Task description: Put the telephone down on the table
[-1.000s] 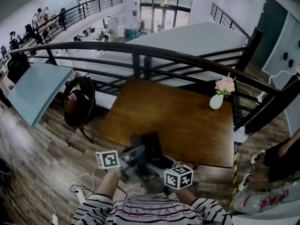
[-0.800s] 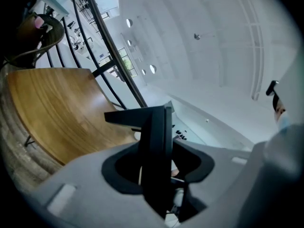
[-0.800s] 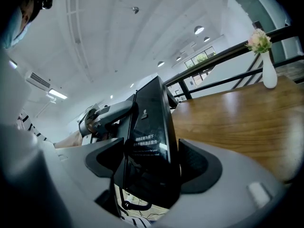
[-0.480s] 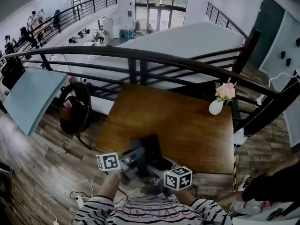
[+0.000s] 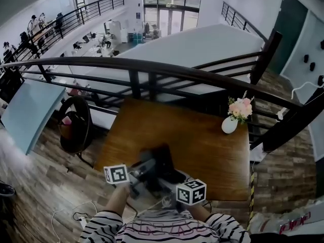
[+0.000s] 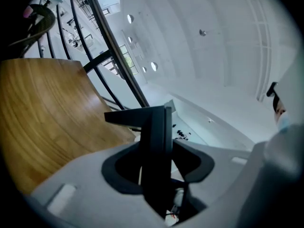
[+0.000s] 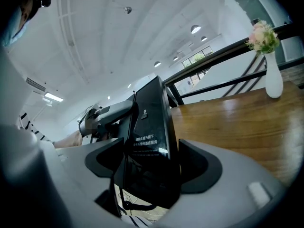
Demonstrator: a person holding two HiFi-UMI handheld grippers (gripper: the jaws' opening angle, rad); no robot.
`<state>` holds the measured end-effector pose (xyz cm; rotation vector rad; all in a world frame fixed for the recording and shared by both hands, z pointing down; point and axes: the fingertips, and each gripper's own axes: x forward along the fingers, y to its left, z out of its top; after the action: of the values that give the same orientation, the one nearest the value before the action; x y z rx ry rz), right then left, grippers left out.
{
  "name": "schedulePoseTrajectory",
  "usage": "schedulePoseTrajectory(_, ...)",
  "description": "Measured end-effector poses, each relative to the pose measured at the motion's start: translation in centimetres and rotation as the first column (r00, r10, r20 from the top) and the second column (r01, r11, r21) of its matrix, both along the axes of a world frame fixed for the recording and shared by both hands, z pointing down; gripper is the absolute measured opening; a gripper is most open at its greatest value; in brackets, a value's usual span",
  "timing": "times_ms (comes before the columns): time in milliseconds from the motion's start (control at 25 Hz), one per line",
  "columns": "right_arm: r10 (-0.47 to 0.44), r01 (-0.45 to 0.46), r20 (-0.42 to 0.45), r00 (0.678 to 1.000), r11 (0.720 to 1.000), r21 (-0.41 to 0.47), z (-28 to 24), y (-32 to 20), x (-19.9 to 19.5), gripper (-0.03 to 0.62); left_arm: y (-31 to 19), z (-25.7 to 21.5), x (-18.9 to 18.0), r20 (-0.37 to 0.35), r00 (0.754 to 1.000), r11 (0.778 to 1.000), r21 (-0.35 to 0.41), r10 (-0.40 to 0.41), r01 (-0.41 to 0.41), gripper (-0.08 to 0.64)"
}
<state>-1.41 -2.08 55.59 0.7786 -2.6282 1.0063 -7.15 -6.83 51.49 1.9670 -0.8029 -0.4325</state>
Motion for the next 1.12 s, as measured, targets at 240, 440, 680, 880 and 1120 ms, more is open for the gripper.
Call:
schedulePoseTrajectory(240, 0.001, -0.001, 0.010, 1.000, 1.000, 0.004, 0.0, -5.5, 2.6, 0.357, -5.5, 0.0, 2.7, 0.016, 1.000, 1.000, -0.001, 0.008, -0.007, 0.187)
schedulePoseTrajectory(440, 0.001, 0.000, 0.022, 1.000, 1.000, -0.019, 0.7, -8.5, 3.4, 0.356, -8.6, 0.4, 3.7, 0.056, 0.998, 0.999, -0.008, 0.034, -0.034, 0.189)
schedulePoseTrajectory(680, 0.013, -0.012, 0.025, 1.000, 0.999, -0.045, 1.4, -10.6, 2.2, 0.354, -10.9, 1.3, 2.7, 0.055, 0.997, 0.998, -0.040, 0.049, -0.047, 0.189)
schedulePoseTrajectory(880, 0.044, -0.043, 0.017, 0.999, 0.998, -0.042, 1.7, -14.2, 0.6, 0.354, -14.6, 1.9, 1.1, 0.032, 0.997, 0.996, -0.060, 0.073, -0.071, 0.189)
schedulePoseTrajectory(1120, 0.105, -0.103, 0.021, 0.994, 0.992, -0.073, 2.4, -19.1, -4.0, 0.353, -20.0, 1.8, -2.5, 0.051, 0.984, 0.985, -0.034, 0.173, -0.172, 0.189)
